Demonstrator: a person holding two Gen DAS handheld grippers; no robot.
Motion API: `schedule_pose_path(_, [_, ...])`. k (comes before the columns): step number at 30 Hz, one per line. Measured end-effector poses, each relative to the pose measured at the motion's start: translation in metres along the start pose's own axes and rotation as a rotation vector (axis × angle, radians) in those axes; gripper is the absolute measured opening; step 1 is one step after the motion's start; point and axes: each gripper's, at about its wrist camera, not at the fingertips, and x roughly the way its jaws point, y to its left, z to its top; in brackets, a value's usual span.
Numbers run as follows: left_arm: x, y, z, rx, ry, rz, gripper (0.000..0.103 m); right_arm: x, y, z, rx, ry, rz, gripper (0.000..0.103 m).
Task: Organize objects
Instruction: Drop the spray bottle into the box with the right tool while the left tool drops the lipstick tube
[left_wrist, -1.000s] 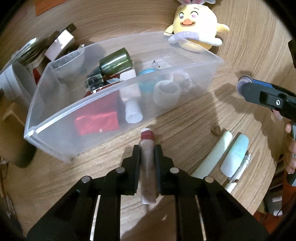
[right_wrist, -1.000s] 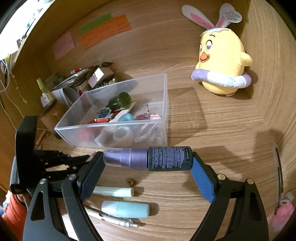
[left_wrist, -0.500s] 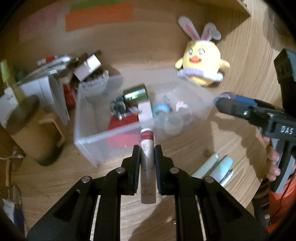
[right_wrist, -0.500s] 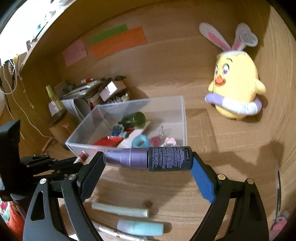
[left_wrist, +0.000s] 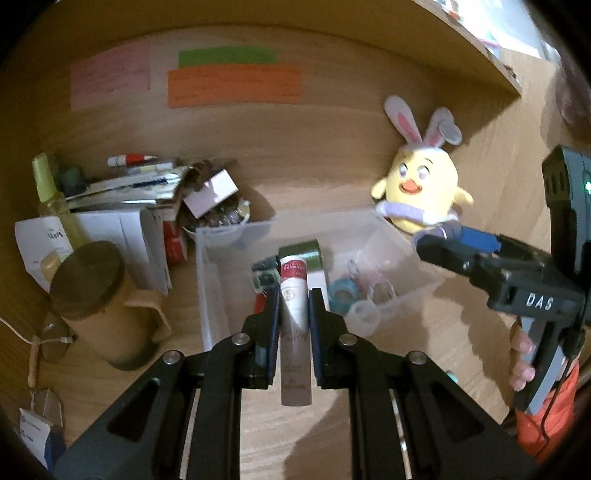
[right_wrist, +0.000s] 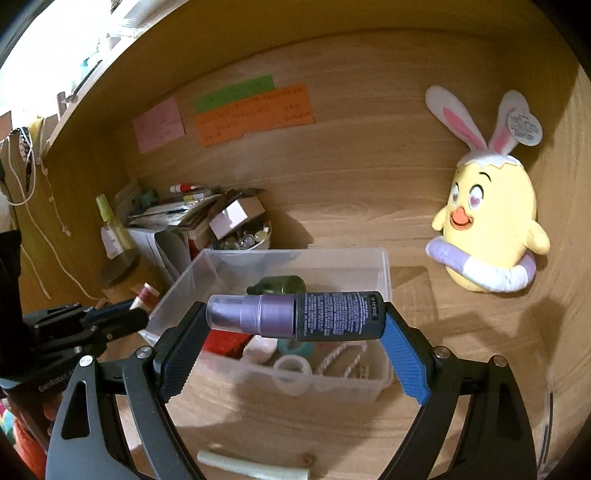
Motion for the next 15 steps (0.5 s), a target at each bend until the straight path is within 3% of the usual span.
schedule_pose_path(7, [0.02, 0.019, 0.009, -0.046, 0.022, 0.038, 0.014, 0.021, 0.004, 0.009, -0.016, 0.024, -0.007, 0.088])
schedule_pose_path(15, [0.051, 0.034, 0.007, -0.097, 0.09, 0.027, 0.014, 0.058, 0.006, 0.004, -0.031, 0.101, -0.015, 0.088])
